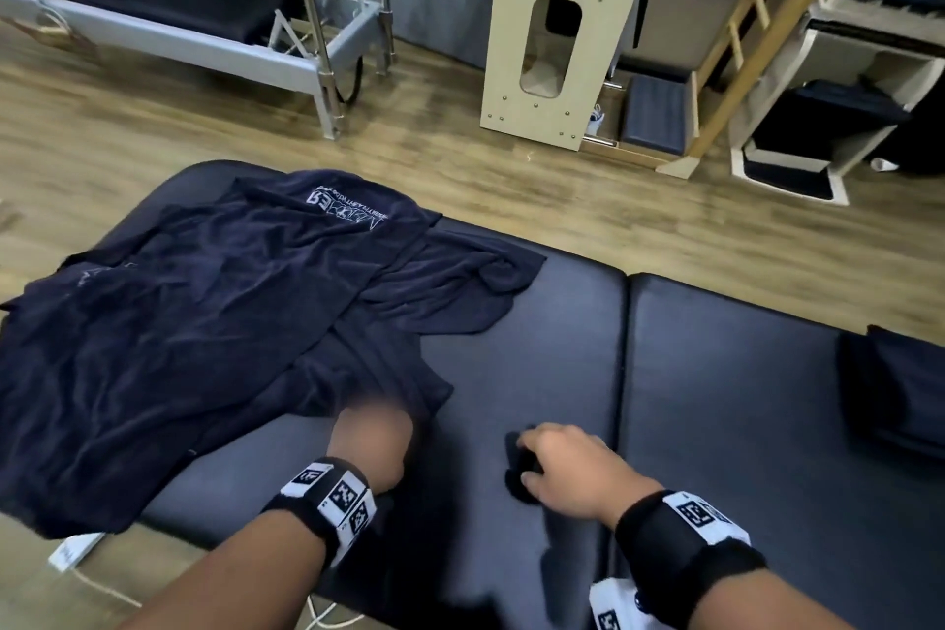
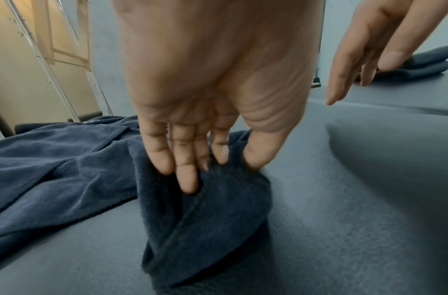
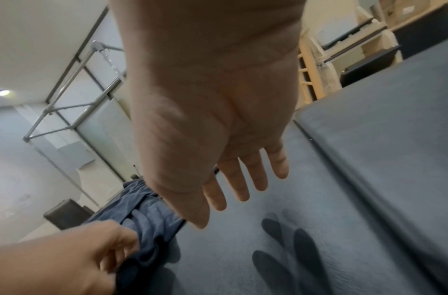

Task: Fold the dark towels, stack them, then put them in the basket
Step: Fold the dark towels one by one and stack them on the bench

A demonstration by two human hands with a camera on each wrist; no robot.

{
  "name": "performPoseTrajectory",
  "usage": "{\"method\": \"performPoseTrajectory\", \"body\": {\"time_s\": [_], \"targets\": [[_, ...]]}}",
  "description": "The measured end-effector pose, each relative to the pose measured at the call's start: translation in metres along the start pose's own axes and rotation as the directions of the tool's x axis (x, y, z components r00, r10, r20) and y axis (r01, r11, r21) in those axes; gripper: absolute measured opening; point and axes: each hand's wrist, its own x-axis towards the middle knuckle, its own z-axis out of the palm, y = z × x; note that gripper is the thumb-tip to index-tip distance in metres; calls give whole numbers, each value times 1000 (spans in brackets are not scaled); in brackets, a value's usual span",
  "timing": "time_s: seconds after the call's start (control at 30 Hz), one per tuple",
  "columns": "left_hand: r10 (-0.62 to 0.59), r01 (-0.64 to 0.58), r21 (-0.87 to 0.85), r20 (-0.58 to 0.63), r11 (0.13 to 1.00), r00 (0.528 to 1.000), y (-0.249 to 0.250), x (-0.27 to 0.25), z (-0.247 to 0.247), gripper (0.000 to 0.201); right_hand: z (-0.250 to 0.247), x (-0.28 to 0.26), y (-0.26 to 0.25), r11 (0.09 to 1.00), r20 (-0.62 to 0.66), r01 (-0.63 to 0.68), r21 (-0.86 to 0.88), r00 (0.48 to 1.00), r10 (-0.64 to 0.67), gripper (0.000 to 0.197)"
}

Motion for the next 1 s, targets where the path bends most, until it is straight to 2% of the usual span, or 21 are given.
{"method": "performPoseTrajectory", "body": {"time_s": [0.07, 0.13, 0.23, 0.3, 0.33, 0.4, 0.43, 0.47, 0.53, 0.6, 0.67, 0.7, 0.77, 0.83, 0.93, 1.0], "targets": [[35, -34, -198, 1, 980, 999, -9, 1, -6, 27, -3, 5, -12, 1000, -4, 9, -2, 1000, -9, 37], [94, -99, -438, -33, 894, 995, -13, -1, -16, 31, -4, 12, -23, 999, -45, 42, 30, 998, -41, 46], [156, -244, -587, -197, 772, 968, -12, -8, -38, 33, -5, 20, -43, 959, -177, 193, 207, 972, -157, 75], [169, -313, -646, -276, 697, 946, -12, -17, -56, 28, -9, 25, -60, 903, -275, 301, 308, 936, -219, 82], [177, -345, -657, -311, 670, 934, -13, -20, -63, 25, -12, 28, -67, 883, -333, 334, 331, 917, -222, 72], [205, -391, -683, -341, 617, 918, -19, -27, -75, 18, -22, 32, -80, 888, -469, 357, 289, 862, -194, 33], [217, -401, -694, -342, 598, 914, -23, -30, -79, 12, -28, 32, -83, 914, -499, 329, 237, 848, -176, 16], [223, -394, -707, -327, 587, 918, -31, -30, -78, 7, -33, 32, -85, 939, -490, 292, 185, 855, -169, 8], [165, -313, -702, -273, 639, 948, -49, -25, -74, 16, -38, 33, -83, 971, -426, 226, 80, 888, -172, 6], [34, -184, -571, -264, 800, 964, -73, -15, -62, 16, -36, 34, -79, 980, -362, 200, -19, 912, -193, 6], [-114, -24, -415, -304, 909, 946, -98, -7, -48, 3, -31, 39, -77, 974, -311, 205, -93, 924, -224, 8], [-179, 60, -346, -321, 936, 930, -111, -4, -41, 9, -28, 42, -78, 972, -284, 205, -112, 931, -229, 10], [-305, 233, -266, -274, 935, 912, -137, 2, -26, 31, -22, 49, -82, 972, -234, 202, -122, 945, -226, 14], [-378, 345, -185, -189, 920, 906, -158, 8, -12, 43, -20, 54, -86, 975, -186, 182, -125, 961, -204, 17], [-361, 364, -7, -137, 931, 922, -176, 13, 4, 33, -21, 61, -89, 977, -101, 157, -143, 980, -172, 17], [-334, 339, 10, -140, 941, 932, -176, 15, 6, 28, -26, 63, -93, 979, -45, 142, -148, 988, -150, 18]]}}
